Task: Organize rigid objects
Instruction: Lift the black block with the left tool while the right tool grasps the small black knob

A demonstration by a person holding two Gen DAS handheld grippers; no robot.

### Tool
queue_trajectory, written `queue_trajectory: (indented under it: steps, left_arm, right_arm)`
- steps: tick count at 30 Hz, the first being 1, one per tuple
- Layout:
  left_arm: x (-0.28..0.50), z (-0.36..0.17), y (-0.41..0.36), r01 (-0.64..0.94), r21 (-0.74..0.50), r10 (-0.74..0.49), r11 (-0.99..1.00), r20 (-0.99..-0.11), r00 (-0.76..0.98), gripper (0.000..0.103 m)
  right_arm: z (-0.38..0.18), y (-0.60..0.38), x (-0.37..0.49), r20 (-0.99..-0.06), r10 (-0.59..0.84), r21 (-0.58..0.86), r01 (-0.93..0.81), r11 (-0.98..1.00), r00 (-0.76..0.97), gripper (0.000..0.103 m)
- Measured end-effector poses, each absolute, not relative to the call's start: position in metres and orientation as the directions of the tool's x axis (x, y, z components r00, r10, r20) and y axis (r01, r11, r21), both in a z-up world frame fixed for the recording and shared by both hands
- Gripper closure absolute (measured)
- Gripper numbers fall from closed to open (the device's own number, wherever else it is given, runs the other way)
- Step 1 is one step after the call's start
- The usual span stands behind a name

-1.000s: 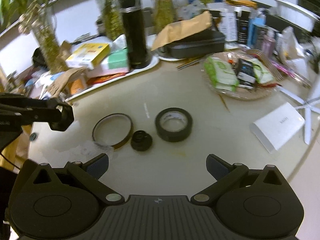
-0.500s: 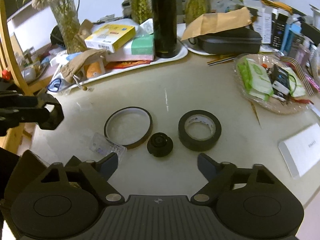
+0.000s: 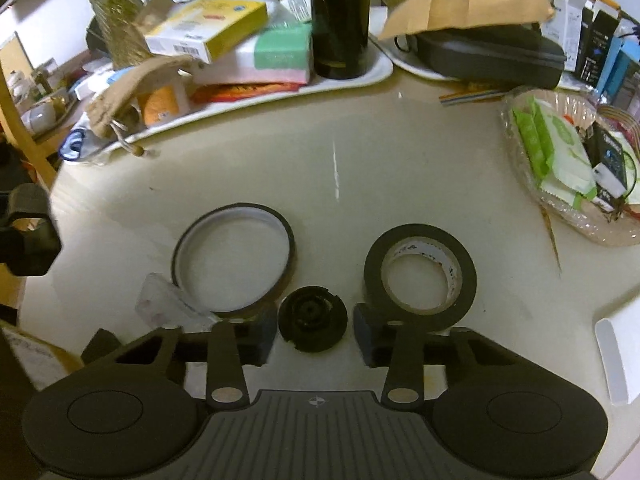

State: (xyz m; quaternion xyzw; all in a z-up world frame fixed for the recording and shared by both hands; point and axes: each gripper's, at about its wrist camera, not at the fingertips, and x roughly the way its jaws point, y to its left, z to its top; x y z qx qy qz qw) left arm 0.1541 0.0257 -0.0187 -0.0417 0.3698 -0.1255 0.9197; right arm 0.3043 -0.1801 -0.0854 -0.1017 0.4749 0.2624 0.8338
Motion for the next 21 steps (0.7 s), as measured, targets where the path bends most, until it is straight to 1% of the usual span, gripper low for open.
queue_trajectory:
  steps: [4, 5, 11, 21]
  left_arm:
    - [0.154, -0.019, 0.025, 0.204, -0.166, -0.262, 0.965, -0.668, 0.696, 0.059]
    - [0.154, -0.019, 0.025, 0.205, -0.164, -0.262, 0.965, -0.668, 0.696, 0.059]
    - [0.149, -0.016, 0.022, 0.226, -0.157, -0.273, 0.962, -0.643, 0.716, 0.059]
    - [0.148, -0.014, 0.015, 0.247, -0.153, -0.287, 0.957, -0.63, 0.721, 0.059]
  right_arm:
    - [-0.086, -0.176, 0.305, -0.843, 0.337, 0.069, -0.537, 0.841, 0.419, 0.067]
    - [-0.086, -0.175, 0.304, -0.841, 0.337, 0.064, -0.541, 0.839, 0.423, 0.072]
    - [-0.076, -0.175, 0.297, -0.831, 0.332, 0.044, -0.543, 0.838, 0.446, 0.072]
    - [-0.042, -0.19, 0.272, -0.792, 0.351, 0.063, -0.506, 0.86, 0.499, 0.072]
